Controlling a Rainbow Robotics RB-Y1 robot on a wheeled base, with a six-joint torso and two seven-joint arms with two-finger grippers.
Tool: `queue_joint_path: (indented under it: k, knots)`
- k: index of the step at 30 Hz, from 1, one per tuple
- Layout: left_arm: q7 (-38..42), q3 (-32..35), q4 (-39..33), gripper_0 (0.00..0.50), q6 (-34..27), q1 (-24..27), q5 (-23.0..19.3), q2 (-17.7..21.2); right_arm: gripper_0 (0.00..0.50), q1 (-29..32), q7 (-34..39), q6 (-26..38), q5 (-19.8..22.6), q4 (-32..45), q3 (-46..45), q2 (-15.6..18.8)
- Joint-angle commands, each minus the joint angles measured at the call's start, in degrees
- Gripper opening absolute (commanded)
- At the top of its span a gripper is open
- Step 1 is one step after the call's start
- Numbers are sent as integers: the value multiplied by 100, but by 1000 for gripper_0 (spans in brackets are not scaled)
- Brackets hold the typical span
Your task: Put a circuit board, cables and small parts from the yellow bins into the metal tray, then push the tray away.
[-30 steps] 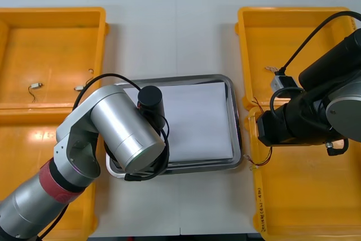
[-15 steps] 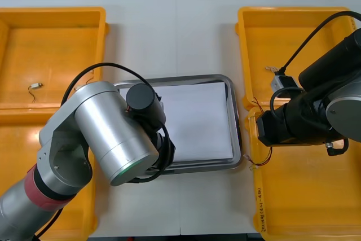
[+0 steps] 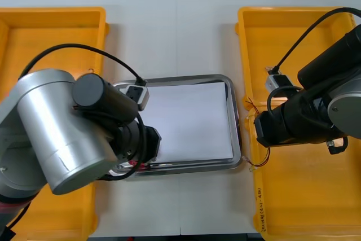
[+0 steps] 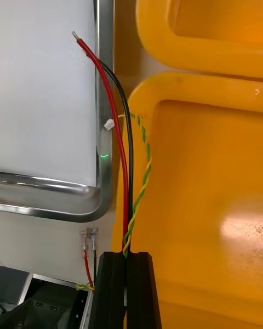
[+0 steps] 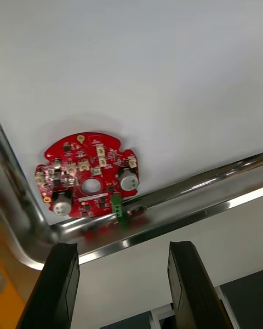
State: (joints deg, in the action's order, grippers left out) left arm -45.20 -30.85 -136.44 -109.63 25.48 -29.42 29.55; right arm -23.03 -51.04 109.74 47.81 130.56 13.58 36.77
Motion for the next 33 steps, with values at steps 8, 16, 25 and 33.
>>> queue_joint_path:
  k: [8,16,25,33]
  knots:
    - [319,1661,-217,472,-37,150,-907,614,0,-773,-363,26,-149,57,883,-74]
    - [240,2496,-120,474,-37,167,-1531,1097,0,-1160,-1233,26,-158,-418,1112,-346]
    - [161,2865,592,472,-37,554,-2155,1703,0,-1644,-2279,26,-729,-831,1587,-707]
    - [-112,2962,1480,473,-37,862,-2375,2169,0,-1934,-3052,26,-1177,-1086,2184,-882]
